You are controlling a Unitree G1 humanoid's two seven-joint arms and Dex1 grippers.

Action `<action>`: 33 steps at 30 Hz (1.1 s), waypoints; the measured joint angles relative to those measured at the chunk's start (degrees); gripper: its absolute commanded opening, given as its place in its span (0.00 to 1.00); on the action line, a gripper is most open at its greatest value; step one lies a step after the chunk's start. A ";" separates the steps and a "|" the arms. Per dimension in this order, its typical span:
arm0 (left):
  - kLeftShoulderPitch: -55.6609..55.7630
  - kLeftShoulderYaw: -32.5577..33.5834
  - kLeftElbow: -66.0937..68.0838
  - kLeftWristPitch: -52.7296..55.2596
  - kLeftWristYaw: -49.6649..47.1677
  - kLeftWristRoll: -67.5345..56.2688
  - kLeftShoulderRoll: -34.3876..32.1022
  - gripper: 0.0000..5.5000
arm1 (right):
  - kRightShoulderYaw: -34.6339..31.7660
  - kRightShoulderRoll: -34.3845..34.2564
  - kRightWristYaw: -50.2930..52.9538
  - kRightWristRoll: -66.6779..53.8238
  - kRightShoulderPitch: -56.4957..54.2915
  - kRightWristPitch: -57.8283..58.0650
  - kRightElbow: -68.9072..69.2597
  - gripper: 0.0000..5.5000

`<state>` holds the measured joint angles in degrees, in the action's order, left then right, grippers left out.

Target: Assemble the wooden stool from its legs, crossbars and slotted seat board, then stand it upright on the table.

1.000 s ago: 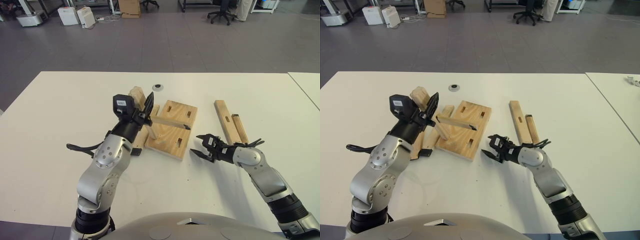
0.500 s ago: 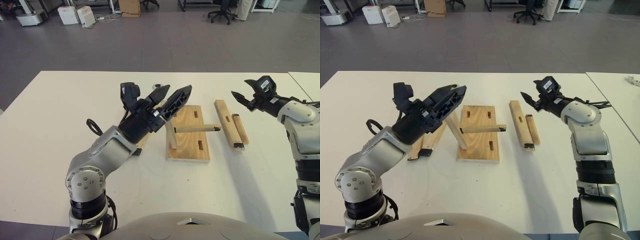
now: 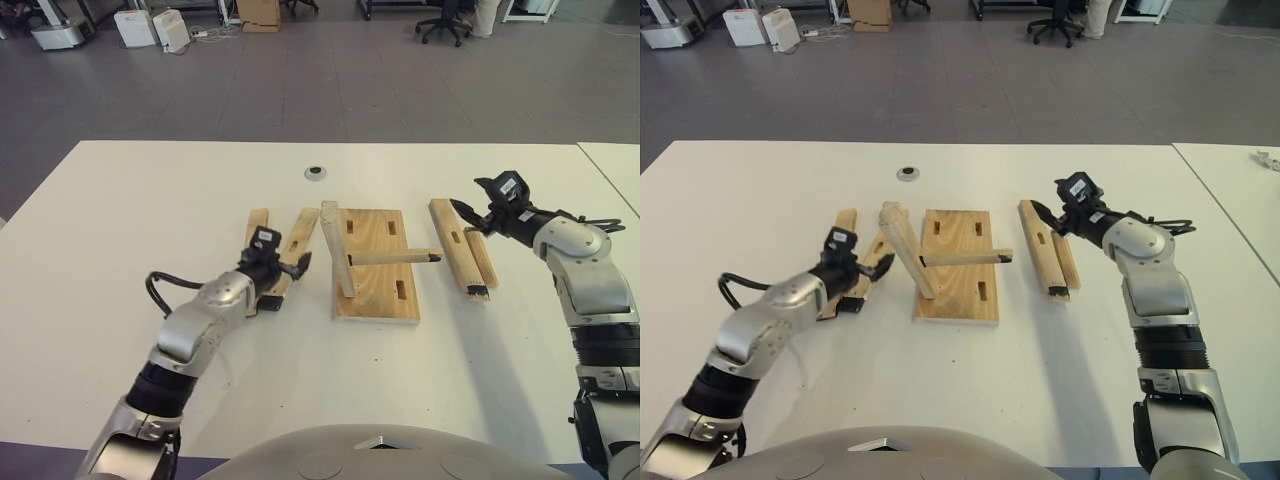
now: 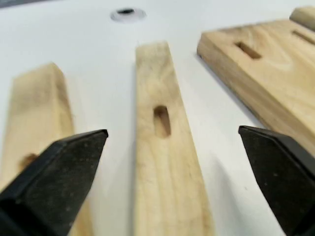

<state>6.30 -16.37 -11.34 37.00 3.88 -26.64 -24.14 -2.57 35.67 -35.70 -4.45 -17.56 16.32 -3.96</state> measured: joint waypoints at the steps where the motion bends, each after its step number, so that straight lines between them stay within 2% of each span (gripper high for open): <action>1: -0.21 -0.20 0.19 0.25 0.43 0.49 0.50 0.80 | 0.33 -0.18 0.00 0.08 0.00 -0.29 -0.10 0.54; 9: 0.22 0.78 0.00 3.34 1.78 6.28 2.26 0.53 | 2.09 -2.17 0.83 0.35 0.00 -0.47 -0.39 0.54; 11: 0.10 2.26 0.27 3.56 1.80 6.47 3.46 0.46 | 2.07 -2.50 1.05 0.12 -0.08 -0.44 -0.97 0.54; 14: -0.23 8.55 0.46 3.76 1.68 3.88 8.12 0.37 | -1.28 -4.39 1.00 -5.11 -3.94 3.56 -1.93 0.54; 17: 9.06 15.29 -2.03 3.20 1.59 -0.78 12.71 0.37 | -6.68 -8.47 0.31 -16.53 -14.12 11.38 -2.84 0.54; 19: 18.28 16.73 -4.24 0.03 4.04 -2.09 13.17 0.37 | -9.87 -12.12 0.25 -25.17 -21.24 17.62 -3.24 0.54; 23: 26.38 12.67 -0.79 -8.82 13.61 3.44 9.28 0.37 | -12.42 -21.21 3.42 -37.55 -29.53 26.78 -3.82 0.54; 29: 28.16 7.99 1.96 -18.96 21.51 8.43 9.45 0.37 | -20.59 -24.65 12.59 -48.08 -36.52 33.24 -9.16 0.54; 33: 28.09 7.20 2.00 -21.34 22.66 9.82 10.00 0.37 | -23.11 -24.83 16.87 -51.32 -37.27 35.16 -10.85 0.41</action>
<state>34.39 -9.17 -9.34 15.66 26.54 -16.82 -14.15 -25.68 10.84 -18.83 -55.76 -54.82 51.48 -14.81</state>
